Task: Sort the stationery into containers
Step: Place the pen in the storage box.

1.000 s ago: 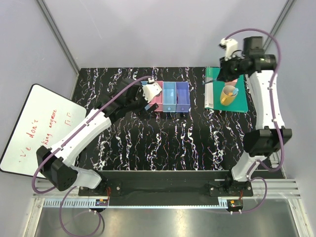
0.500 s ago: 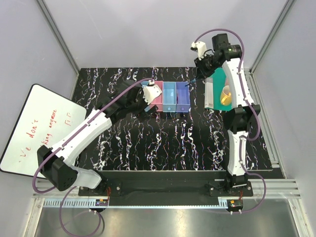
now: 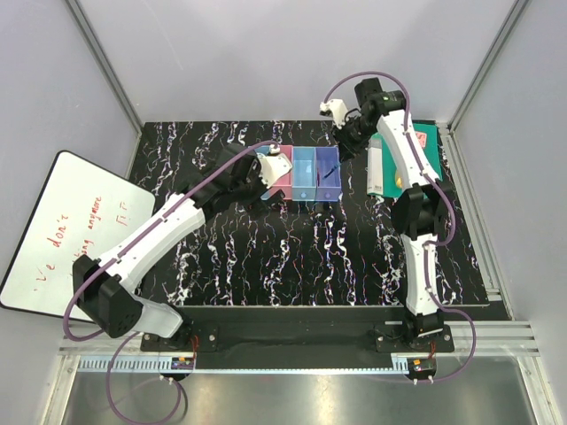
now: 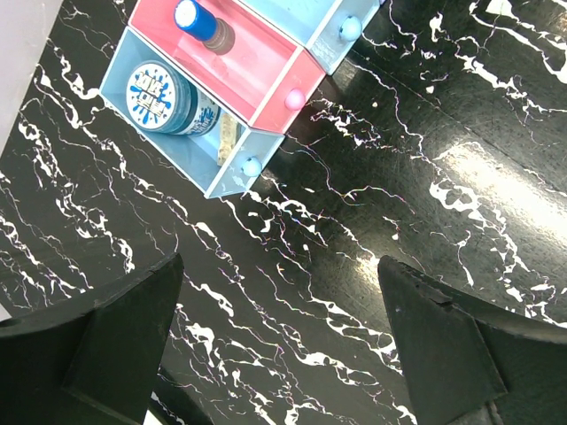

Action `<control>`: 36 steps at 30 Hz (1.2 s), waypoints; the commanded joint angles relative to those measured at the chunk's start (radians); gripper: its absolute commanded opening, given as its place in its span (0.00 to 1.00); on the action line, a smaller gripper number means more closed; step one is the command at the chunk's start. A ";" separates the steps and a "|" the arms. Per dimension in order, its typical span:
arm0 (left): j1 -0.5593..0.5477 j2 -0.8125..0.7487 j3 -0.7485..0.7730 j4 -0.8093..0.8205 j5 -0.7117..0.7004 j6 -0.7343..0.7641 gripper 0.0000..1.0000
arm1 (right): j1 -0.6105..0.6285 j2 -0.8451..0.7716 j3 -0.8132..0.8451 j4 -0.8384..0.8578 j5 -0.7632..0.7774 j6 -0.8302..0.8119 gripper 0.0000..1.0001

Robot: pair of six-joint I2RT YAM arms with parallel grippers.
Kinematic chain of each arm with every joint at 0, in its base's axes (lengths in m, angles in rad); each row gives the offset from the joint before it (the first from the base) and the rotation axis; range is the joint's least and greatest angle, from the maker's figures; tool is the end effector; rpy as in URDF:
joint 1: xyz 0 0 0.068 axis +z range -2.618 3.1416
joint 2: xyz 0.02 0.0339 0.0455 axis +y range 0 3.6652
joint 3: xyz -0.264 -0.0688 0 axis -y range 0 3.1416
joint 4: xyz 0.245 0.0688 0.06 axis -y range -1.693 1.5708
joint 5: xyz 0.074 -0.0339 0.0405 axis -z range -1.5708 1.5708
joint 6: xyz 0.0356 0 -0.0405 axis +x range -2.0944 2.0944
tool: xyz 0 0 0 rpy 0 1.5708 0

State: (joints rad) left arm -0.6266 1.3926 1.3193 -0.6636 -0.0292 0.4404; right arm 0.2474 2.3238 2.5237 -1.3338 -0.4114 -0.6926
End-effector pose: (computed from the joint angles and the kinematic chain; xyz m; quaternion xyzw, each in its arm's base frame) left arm 0.2461 -0.1769 0.3416 0.4598 0.7902 -0.0244 0.4044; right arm 0.4559 0.1298 0.3170 -0.4723 0.8320 0.1476 0.2509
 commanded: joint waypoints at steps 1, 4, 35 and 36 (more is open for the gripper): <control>0.004 0.006 0.028 0.021 0.018 0.011 0.99 | 0.038 0.017 -0.045 -0.257 0.069 -0.088 0.00; 0.007 0.008 0.028 0.021 0.020 0.009 0.99 | 0.053 0.035 -0.046 -0.272 0.091 -0.113 0.00; 0.039 0.016 0.001 0.027 0.069 -0.006 0.99 | 0.136 -0.063 -0.184 0.363 0.350 0.050 0.58; 0.042 0.014 0.001 0.028 0.069 -0.008 0.99 | 0.136 -0.072 -0.180 0.372 0.356 0.059 0.58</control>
State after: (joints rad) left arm -0.5972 1.4170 1.3193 -0.6632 0.0139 0.4397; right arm 0.3668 2.3592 2.3089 -1.0813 -0.1120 -0.6819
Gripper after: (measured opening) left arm 0.987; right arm 0.582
